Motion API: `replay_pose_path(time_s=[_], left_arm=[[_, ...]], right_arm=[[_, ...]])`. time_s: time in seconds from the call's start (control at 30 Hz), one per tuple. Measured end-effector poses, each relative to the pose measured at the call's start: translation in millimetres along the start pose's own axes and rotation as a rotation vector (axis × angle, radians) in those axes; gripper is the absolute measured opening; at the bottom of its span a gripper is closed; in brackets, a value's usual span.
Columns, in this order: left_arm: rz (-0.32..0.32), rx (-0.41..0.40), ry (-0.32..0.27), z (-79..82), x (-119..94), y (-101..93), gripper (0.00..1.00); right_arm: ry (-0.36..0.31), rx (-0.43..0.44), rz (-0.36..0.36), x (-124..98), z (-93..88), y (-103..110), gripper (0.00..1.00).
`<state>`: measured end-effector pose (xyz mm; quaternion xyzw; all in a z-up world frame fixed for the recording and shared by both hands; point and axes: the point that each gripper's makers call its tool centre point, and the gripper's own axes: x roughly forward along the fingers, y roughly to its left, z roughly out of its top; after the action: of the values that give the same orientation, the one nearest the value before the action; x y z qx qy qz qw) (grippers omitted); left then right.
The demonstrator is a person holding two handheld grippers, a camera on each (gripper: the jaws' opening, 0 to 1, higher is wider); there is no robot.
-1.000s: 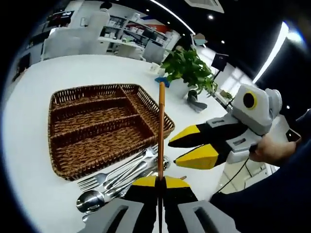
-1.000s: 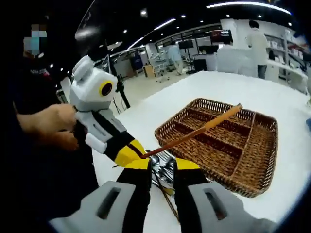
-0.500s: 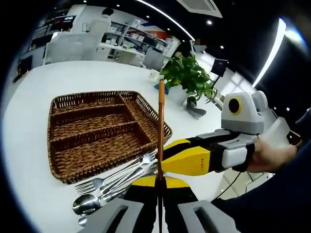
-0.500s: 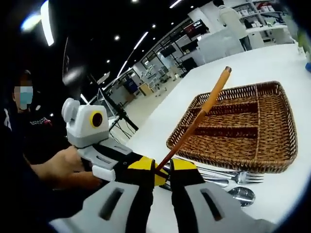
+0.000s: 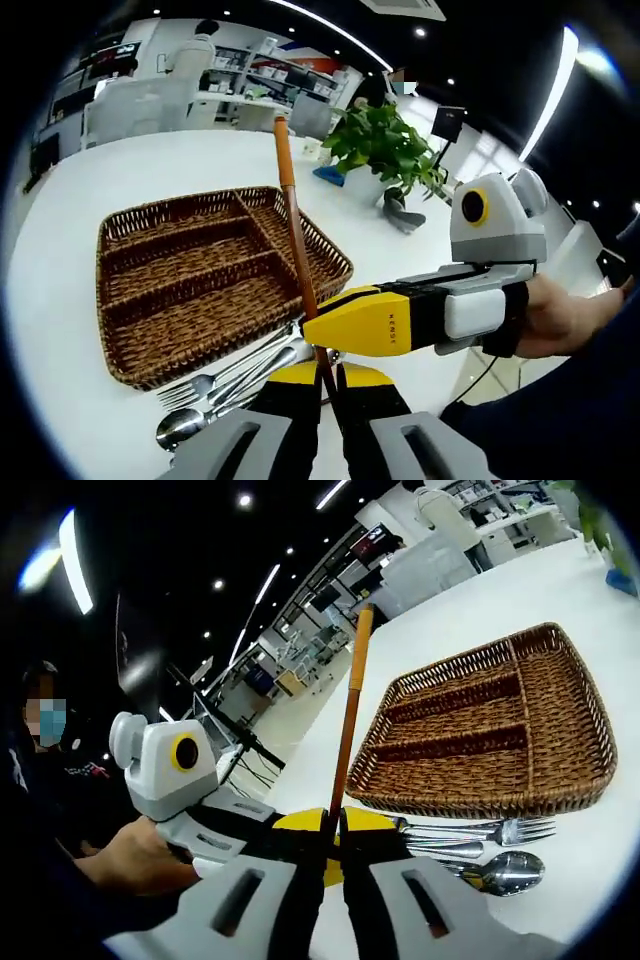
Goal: Arrange the knives, forks, and spoons in their matching storage slots by inserting each utensil handle-first until every utensil is classified and aligned in the correct compartment
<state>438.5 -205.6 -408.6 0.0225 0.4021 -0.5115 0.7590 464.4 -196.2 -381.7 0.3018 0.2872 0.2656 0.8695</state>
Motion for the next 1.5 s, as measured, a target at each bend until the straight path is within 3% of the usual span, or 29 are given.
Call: replay_pose_path(time_s=[0.13, 0.43, 0.57, 0.7, 0.8, 1.03, 1.37, 1.5], left_arm=[[-0.009, 0.001, 0.004, -0.7, 0, -1.7, 0.06], [0.013, 0.118, 0.007, 0.5, 9, -5.7, 0.10], [-0.013, 0.157, 0.006, 1.2, 10, -10.5, 0.13], [-0.012, 0.239, -0.005, 1.6, 10, -12.9, 0.15], [-0.021, 0.236, -0.006, 2.0, 9, -14.4, 0.21], [0.024, 0.252, -0.061, 10.1, -6, -0.9, 0.41], [0.106, 0.216, -0.119, 13.8, -34, 31.4, 0.54], [0.127, 0.216, -0.142, 13.1, -41, 40.0, 0.65]], right_arm=[[-0.001, 0.037, -0.016, -1, -1.2, -2, 0.02], [-0.010, 0.032, -0.087, 0, 1.0, -10, 0.01], [-0.017, 0.063, -0.115, 0, 3.3, -17, 0.01], [-0.034, 0.086, -0.140, 0, 11.6, -25, 0.00], [-0.046, 0.092, -0.160, -1, 19.1, -32, 0.00], [-0.068, 0.091, -0.221, -11, 37.1, -55, 0.00], [-0.104, 0.077, -0.325, -31, 70.0, -96, 0.01], [-0.112, 0.066, -0.363, -38, 83.2, -113, 0.01]])
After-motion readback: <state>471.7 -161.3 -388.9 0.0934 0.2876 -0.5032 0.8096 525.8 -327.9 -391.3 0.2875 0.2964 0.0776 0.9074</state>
